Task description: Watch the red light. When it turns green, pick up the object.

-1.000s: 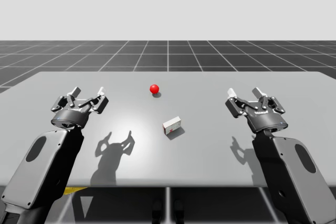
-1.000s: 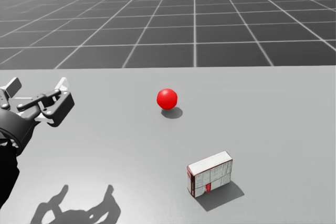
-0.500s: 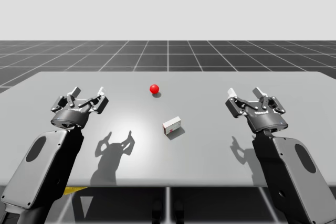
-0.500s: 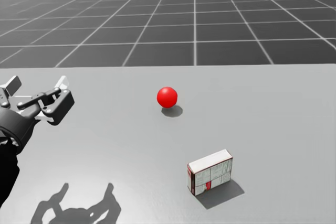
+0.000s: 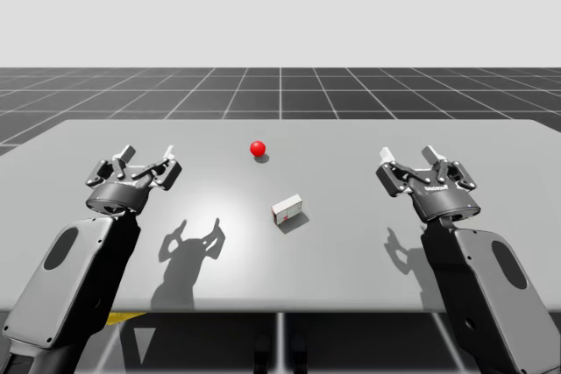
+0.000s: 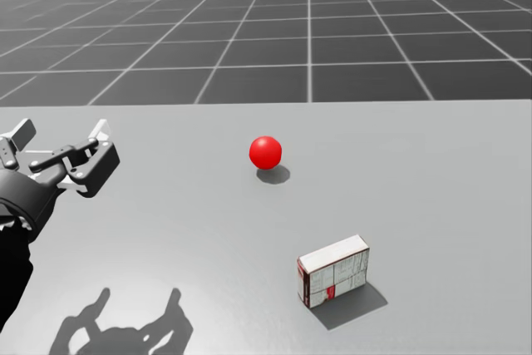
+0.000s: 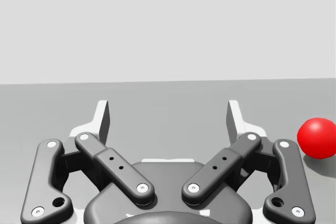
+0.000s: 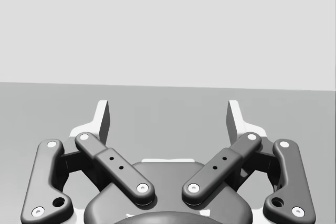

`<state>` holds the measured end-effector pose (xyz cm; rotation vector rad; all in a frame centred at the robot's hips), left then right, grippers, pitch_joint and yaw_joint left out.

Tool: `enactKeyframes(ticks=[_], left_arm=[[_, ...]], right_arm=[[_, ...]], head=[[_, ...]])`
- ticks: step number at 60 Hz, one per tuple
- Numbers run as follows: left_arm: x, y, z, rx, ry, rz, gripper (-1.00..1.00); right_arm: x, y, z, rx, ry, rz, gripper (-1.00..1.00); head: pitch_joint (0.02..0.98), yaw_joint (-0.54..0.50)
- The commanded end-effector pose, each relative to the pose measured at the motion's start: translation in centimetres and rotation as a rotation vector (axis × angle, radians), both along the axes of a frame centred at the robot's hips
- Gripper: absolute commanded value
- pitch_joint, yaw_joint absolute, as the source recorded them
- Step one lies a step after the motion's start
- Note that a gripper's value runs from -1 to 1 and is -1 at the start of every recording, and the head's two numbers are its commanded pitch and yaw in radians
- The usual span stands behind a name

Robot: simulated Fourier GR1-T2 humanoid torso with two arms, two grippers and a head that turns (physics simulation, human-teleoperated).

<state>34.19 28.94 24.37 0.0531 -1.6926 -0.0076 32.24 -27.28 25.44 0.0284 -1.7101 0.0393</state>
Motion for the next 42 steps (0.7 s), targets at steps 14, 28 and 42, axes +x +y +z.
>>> enactKeyframes(ticks=[14,28,42], left_arm=[[0.02,-0.05,-0.04,0.003,0.001,-0.001,-1.00],[0.02,-0.05,-0.04,0.003,0.001,-0.001,-1.00],[0.02,-0.05,-0.04,0.003,0.001,-0.001,-1.00]], right_arm=[[-0.01,-0.04,0.03,0.004,0.000,-0.003,-1.00],[-0.01,-0.08,0.04,0.004,0.000,-0.002,-1.00],[0.02,-0.14,0.06,0.004,0.000,-0.004,-1.00]], head=[[0.577,0.11],[0.578,0.11],[0.579,0.11]])
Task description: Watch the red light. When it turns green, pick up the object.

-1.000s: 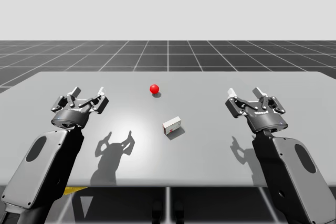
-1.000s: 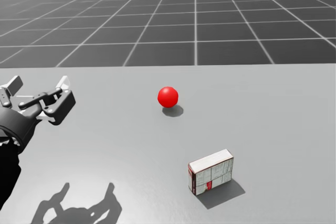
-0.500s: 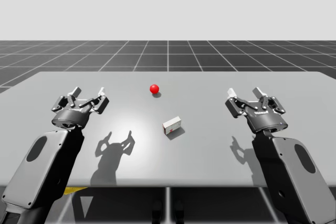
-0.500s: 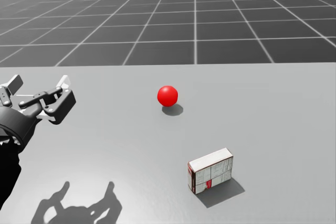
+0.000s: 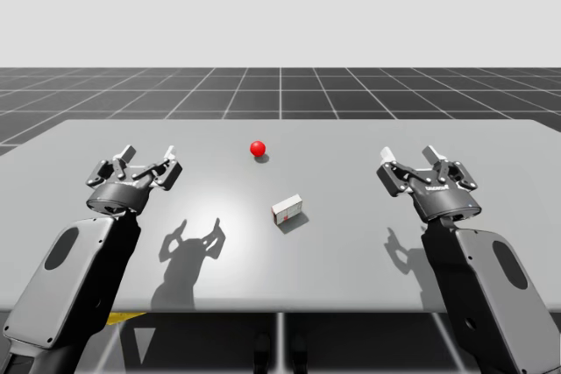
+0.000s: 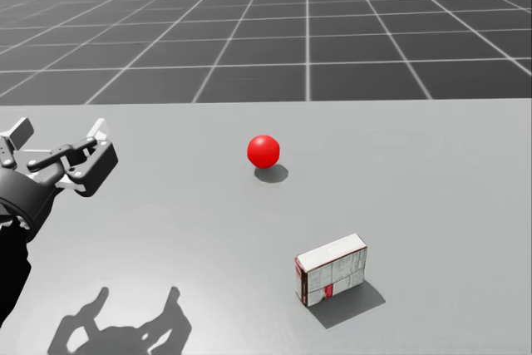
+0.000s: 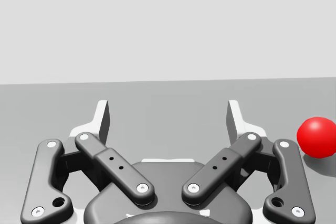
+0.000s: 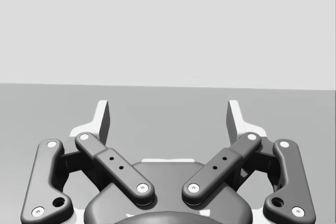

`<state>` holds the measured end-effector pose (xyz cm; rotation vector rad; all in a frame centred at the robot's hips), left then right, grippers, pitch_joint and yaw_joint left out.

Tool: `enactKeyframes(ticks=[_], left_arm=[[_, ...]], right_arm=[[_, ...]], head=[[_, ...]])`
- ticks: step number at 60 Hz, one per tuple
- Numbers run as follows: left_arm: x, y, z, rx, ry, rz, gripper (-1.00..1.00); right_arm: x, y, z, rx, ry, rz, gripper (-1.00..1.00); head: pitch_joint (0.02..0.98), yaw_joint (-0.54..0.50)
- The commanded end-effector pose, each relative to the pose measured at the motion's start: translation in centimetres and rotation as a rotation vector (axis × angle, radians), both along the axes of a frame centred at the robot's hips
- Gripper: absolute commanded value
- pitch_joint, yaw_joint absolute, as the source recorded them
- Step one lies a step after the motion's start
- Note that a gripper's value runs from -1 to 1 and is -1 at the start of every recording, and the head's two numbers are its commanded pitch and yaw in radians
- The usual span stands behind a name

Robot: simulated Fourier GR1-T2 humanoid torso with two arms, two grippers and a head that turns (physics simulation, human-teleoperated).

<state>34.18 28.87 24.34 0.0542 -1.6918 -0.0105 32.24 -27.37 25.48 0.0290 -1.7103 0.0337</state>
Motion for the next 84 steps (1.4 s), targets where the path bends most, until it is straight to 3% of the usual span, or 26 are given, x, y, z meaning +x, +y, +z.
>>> enactKeyframes(ticks=[1,29,54,64,74,84], left_arm=[[0.0,0.0,0.0,0.000,0.000,0.000,-1.00],[0.0,0.0,0.0,0.000,0.000,0.000,-1.00],[0.1,-0.1,0.0,0.011,0.003,-0.006,-1.00],[0.1,-0.1,0.0,0.011,0.003,-0.006,-1.00],[0.0,-0.1,0.1,0.005,0.003,-0.008,-1.00],[-0.1,-0.2,0.1,0.003,0.002,-0.013,-1.00]], right_arm=[[0.0,0.0,0.0,0.001,0.000,-0.001,-1.00],[0.0,0.0,0.0,-0.003,-0.005,-0.003,-1.00],[0.1,0.1,0.0,-0.007,-0.003,0.002,-1.00],[0.2,0.3,-0.1,-0.011,-0.001,0.004,-1.00],[-0.3,1.6,0.0,0.070,0.010,0.102,-1.00],[-1.3,2.8,0.3,0.074,0.031,0.184,-1.00]], head=[[0.578,0.11],[0.581,0.11],[0.802,0.01],[0.833,-0.02],[0.820,-0.03],[0.819,-0.03]])
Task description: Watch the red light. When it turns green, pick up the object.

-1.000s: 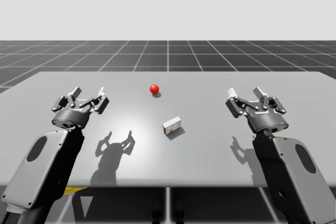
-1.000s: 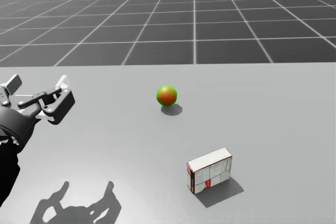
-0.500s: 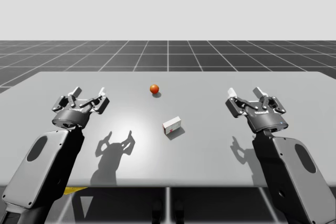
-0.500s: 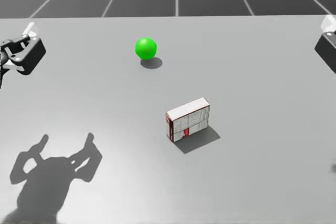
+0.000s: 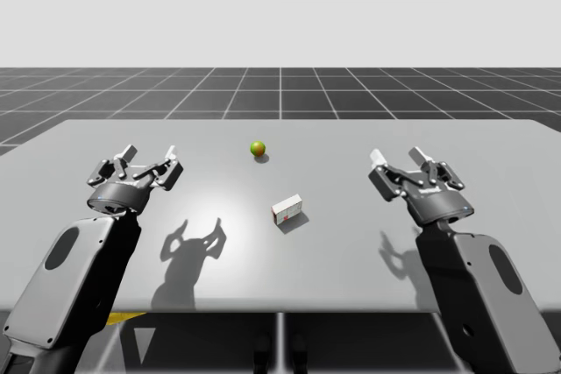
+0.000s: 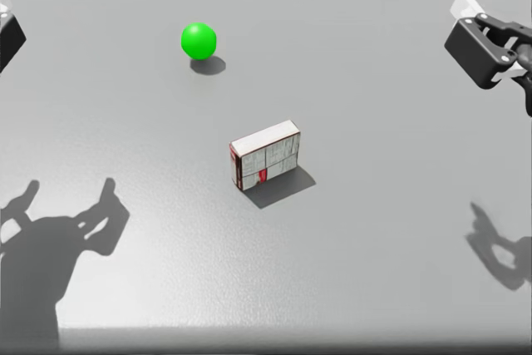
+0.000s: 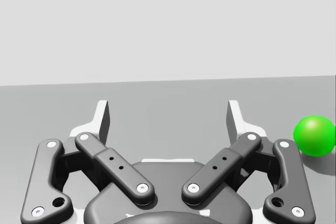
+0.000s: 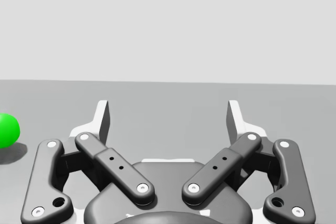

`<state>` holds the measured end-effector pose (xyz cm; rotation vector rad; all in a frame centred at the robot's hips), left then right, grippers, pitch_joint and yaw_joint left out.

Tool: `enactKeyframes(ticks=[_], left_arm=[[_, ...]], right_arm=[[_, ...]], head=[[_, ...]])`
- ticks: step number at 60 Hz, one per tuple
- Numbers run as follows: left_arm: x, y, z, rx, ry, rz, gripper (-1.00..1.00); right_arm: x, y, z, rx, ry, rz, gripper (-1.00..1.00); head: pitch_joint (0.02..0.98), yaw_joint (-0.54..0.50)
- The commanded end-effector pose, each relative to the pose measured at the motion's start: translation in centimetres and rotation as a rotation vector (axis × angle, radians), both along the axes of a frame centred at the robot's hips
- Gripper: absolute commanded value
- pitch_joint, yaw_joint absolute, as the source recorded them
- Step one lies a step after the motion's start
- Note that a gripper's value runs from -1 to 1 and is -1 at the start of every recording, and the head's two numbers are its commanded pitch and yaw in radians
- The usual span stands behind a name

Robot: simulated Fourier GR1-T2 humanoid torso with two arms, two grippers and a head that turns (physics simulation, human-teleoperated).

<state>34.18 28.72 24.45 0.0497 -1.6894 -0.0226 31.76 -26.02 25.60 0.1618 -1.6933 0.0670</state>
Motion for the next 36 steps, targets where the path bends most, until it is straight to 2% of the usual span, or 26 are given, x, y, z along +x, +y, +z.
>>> enactKeyframes(ticks=[1,3,6,9,20,23,28,31,36], left_arm=[[-0.1,0.0,0.0,-0.002,0.000,-0.004,-1.00],[-0.1,0.0,0.0,-0.002,0.000,-0.005,-1.00],[0.0,0.0,0.0,-0.002,0.000,-0.005,-1.00],[0.0,0.0,0.0,-0.001,0.001,-0.005,-1.00],[0.1,-0.1,-0.1,0.008,0.003,-0.009,-1.00],[0.1,-0.1,-0.1,0.010,0.004,-0.010,-1.00],[0.1,-0.2,-0.1,0.012,0.004,-0.013,-1.00],[0.1,-0.2,-0.2,0.014,0.005,-0.015,-1.00],[0.1,-0.2,-0.2,0.015,0.006,-0.017,-1.00]], right_arm=[[-1.1,1.8,0.0,0.002,0.023,0.105,-1.00],[-1.3,2.0,-0.1,-0.012,0.019,0.119,-1.00],[-1.8,2.5,-0.3,-0.003,0.034,0.170,-1.00],[-2.6,3.3,-0.9,-0.012,0.056,0.214,-1.00],[-5.1,5.9,-2.8,0.000,0.127,0.306,-1.00],[-5.6,6.3,-3.2,-0.013,0.131,0.314,-1.00],[-6.4,7.5,-4.5,-0.067,0.131,0.323,-1.00],[-6.7,8.2,-5.5,-0.082,0.139,0.331,-1.00],[-6.7,8.8,-6.7,-0.083,0.160,0.340,-1.00]], head=[[0.820,-0.03],[0.821,-0.03],[0.822,-0.03],[0.824,-0.03],[0.828,-0.03],[0.828,-0.03],[0.827,-0.03],[0.827,-0.03],[0.826,-0.03]])
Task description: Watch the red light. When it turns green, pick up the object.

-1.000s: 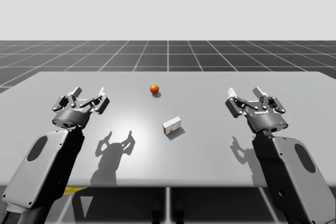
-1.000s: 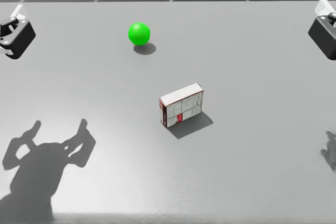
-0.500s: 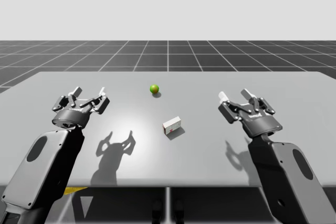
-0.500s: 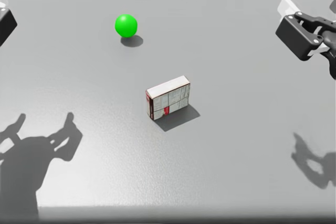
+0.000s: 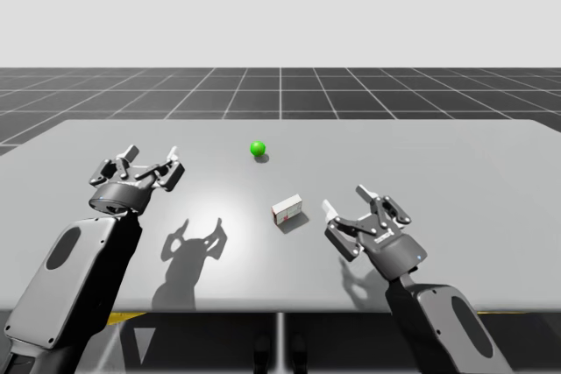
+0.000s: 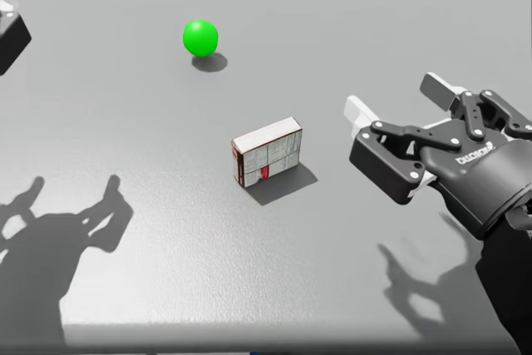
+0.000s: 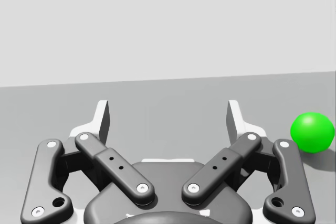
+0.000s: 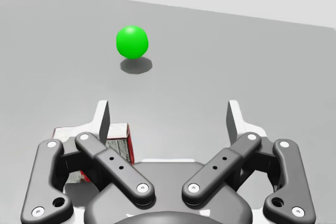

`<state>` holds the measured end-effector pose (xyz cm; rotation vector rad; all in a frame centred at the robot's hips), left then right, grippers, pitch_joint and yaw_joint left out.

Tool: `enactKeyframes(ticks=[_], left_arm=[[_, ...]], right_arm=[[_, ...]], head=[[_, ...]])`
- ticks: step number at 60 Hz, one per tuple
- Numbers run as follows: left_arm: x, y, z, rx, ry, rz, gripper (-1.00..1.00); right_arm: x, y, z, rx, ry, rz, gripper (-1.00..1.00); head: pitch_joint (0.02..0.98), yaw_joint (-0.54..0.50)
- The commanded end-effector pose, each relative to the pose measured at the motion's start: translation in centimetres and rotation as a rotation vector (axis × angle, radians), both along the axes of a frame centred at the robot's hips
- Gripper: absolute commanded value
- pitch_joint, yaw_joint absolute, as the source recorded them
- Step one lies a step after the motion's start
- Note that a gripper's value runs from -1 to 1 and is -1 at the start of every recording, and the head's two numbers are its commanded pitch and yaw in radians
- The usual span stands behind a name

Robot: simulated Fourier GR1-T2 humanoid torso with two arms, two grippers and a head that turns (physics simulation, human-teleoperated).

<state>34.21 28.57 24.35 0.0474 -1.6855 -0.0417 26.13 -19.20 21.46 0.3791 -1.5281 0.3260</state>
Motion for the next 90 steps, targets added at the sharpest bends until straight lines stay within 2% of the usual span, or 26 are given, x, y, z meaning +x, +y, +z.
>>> enactKeyframes(ticks=[1,20,33,45,90], left_arm=[[0.0,-0.1,-0.1,0.003,0.002,-0.005,-1.00],[0.0,-0.3,-0.1,0.009,0.003,-0.010,-1.00],[-0.1,-0.4,-0.1,0.011,0.003,-0.011,-1.00],[-0.1,-0.4,-0.1,0.010,0.002,-0.009,-1.00],[-0.2,-0.2,0.0,0.007,-0.001,0.001,-1.00]], right_arm=[[-1.0,2.1,-2.8,-0.033,0.032,0.031,-1.00],[-1.0,6.1,-6.3,-0.070,0.109,0.098,-1.00],[-0.4,8.0,-7.1,-0.074,0.139,0.083,-1.00],[0.4,9.4,-7.3,-0.108,0.143,0.058,-1.00],[4.0,11.5,-7.9,-0.146,0.184,0.003,-1.00]], head=[[0.826,-0.03],[0.830,-0.02],[0.830,-0.02],[0.829,-0.02],[0.833,0.00]])
